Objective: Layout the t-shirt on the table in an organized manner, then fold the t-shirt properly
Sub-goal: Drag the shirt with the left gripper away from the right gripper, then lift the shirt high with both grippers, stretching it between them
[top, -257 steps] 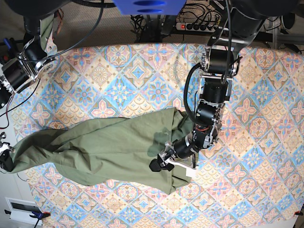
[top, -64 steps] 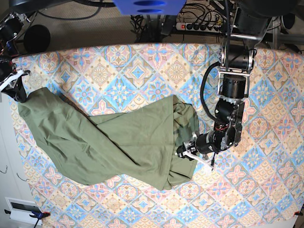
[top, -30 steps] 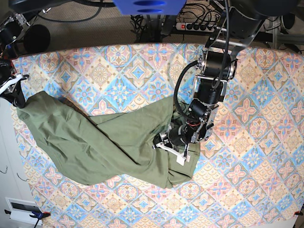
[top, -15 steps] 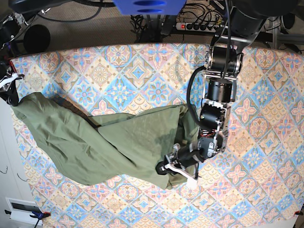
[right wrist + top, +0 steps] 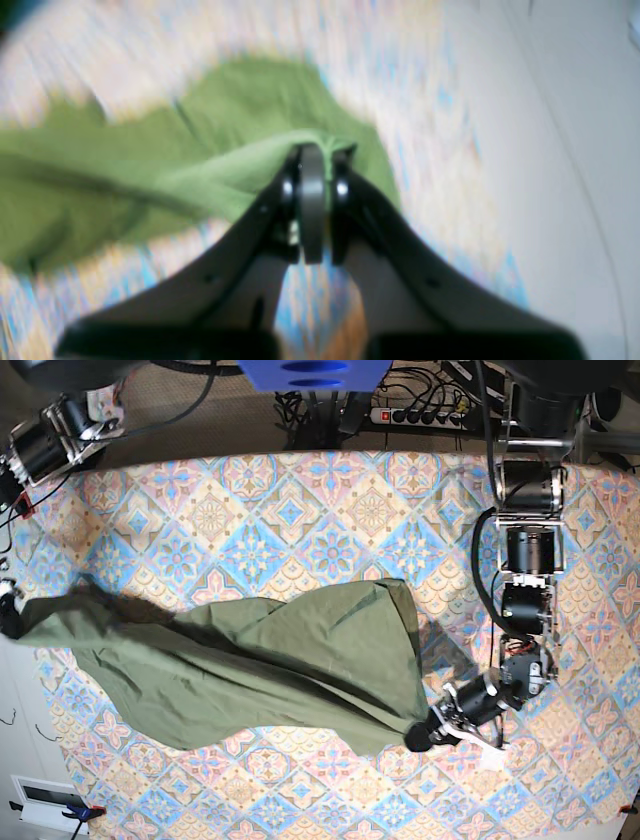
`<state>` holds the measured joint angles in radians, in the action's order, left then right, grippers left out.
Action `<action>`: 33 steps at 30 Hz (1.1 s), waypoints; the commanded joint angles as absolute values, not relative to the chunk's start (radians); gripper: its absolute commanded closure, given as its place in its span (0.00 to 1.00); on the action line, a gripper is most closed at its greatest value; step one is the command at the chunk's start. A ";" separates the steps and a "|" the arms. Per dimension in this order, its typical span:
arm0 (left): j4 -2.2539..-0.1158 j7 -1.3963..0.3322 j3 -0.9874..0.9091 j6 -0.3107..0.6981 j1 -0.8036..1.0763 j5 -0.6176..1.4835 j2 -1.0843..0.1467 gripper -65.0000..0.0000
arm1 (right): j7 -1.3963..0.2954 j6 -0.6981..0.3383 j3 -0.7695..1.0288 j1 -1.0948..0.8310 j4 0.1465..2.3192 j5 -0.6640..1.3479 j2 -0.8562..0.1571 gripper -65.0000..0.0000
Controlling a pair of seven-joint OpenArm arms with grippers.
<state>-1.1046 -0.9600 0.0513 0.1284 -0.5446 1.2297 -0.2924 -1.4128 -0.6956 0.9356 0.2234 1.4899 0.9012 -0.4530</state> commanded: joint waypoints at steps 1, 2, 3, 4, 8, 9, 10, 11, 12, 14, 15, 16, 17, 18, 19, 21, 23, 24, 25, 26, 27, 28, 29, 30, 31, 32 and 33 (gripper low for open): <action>-1.127 -0.943 0.045 0.137 -0.584 1.265 -0.329 1.00 | -1.396 -0.698 0.929 0.255 1.481 0.920 -0.489 0.99; -1.142 -0.943 0.045 0.139 -0.584 1.280 -0.354 1.00 | -1.396 -0.698 0.920 0.278 1.455 0.918 -0.496 0.99; -1.159 -0.943 0.047 0.139 -0.584 1.294 -0.374 1.00 | -1.396 -0.698 0.915 0.302 1.425 0.918 -0.499 0.99; -1.168 -0.943 0.048 0.139 -0.584 1.300 -0.387 1.00 | -1.396 -0.698 0.912 0.318 1.400 0.918 -0.504 0.99; -1.201 -0.944 0.051 0.139 -0.584 1.336 -0.444 1.00 | -1.396 -0.698 0.911 0.378 1.299 0.918 -0.513 0.99; -1.202 -0.944 0.051 0.139 -0.582 1.348 -0.458 1.00 | -1.396 -0.698 0.911 0.394 1.276 0.918 -0.515 0.99; -1.204 -0.946 0.053 0.139 -0.581 1.365 -0.470 1.00 | -1.396 -0.698 0.911 0.409 1.253 0.918 -0.515 0.99; -1.204 -0.957 0.053 0.139 -0.581 1.380 -0.481 1.00 | -1.396 -0.698 0.911 0.426 1.236 0.918 -0.515 0.99; -1.204 -0.970 0.051 0.139 -0.581 1.392 -0.490 1.00 | -1.396 -0.698 0.911 0.441 1.219 0.918 -0.515 0.99; -1.225 -0.986 0.048 0.139 -0.579 1.411 -0.509 1.00 | -1.396 -0.698 0.909 0.476 1.182 0.918 -0.515 0.99; -1.241 -0.986 0.051 0.139 -0.576 1.415 -0.518 1.00 | -1.396 -0.698 0.898 0.499 1.161 0.918 -0.515 0.99; -1.256 -0.987 0.053 0.139 -0.575 1.415 -0.530 1.00 | -1.396 -0.698 0.872 0.526 1.136 0.917 -0.515 0.99; -1.265 -0.989 0.053 0.139 -0.575 1.417 -0.544 1.00 | -1.394 -0.698 0.842 0.552 1.115 0.917 -0.515 0.99; -1.268 -0.989 0.053 0.140 -0.575 1.417 -0.555 1.00 | -1.379 -0.698 0.817 0.570 1.099 0.917 -0.515 0.99; -1.271 -0.989 0.053 0.140 -0.575 1.417 -0.565 1.00 | -1.363 -0.698 0.792 0.585 1.086 0.917 -0.515 0.99; -1.273 -0.989 0.053 0.140 -0.575 1.417 -0.582 1.00 | -1.330 -0.698 0.750 0.607 1.046 0.917 -0.515 0.99; -1.273 -0.989 0.053 0.140 -0.578 1.419 -0.602 1.00 | -1.291 -0.698 0.702 0.638 1.012 0.917 -0.515 0.99; -1.273 -0.989 0.053 0.140 -0.581 1.419 -0.608 1.00 | -1.274 -0.698 0.674 0.664 1.000 0.917 -0.515 0.99; -1.273 -0.989 0.051 0.140 -0.582 1.419 -0.625 1.00 | -1.256 -0.698 0.653 0.688 0.989 0.917 -0.513 0.99; -1.273 -0.989 0.050 0.140 -0.582 1.419 -0.639 1.00 | -1.237 -0.698 0.631 0.710 0.980 0.917 -0.513 0.99; -1.273 -0.989 0.047 0.142 -0.585 1.419 -0.650 1.00 | -1.219 -0.698 0.615 0.730 0.970 0.917 -0.513 0.99; -1.273 -0.987 0.045 0.150 -0.591 1.419 -0.657 1.00 | -1.204 -0.698 0.604 0.740 0.963 0.917 -0.512 0.99; -1.273 -0.987 0.047 0.157 -0.610 1.419 -0.662 1.00 | -1.185 -0.698 0.593 0.746 0.952 0.917 -0.512 0.99; -1.273 -0.987 0.047 0.160 -0.622 1.419 -0.665 1.00 | -1.167 -0.698 0.584 0.746 0.943 0.917 -0.512 0.99; -1.273 -0.987 0.047 0.160 -0.636 1.419 -0.674 1.00 | -1.147 -0.698 0.575 0.748 0.935 0.917 -0.512 0.99; -1.271 -0.986 0.047 0.160 -0.648 1.419 -0.685 1.00 | -1.127 -0.698 0.564 0.756 0.932 0.917 -0.510 0.99; -1.268 -0.984 0.047 0.160 -0.662 1.417 -0.693 1.00 | -1.112 -0.698 0.542 0.785 0.932 0.917 -0.509 0.99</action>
<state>-1.2556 -1.0088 0.0608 0.1490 -0.6304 1.3972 -0.6743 -1.1500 -0.6914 0.5442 0.7372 0.9100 0.8745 -0.4873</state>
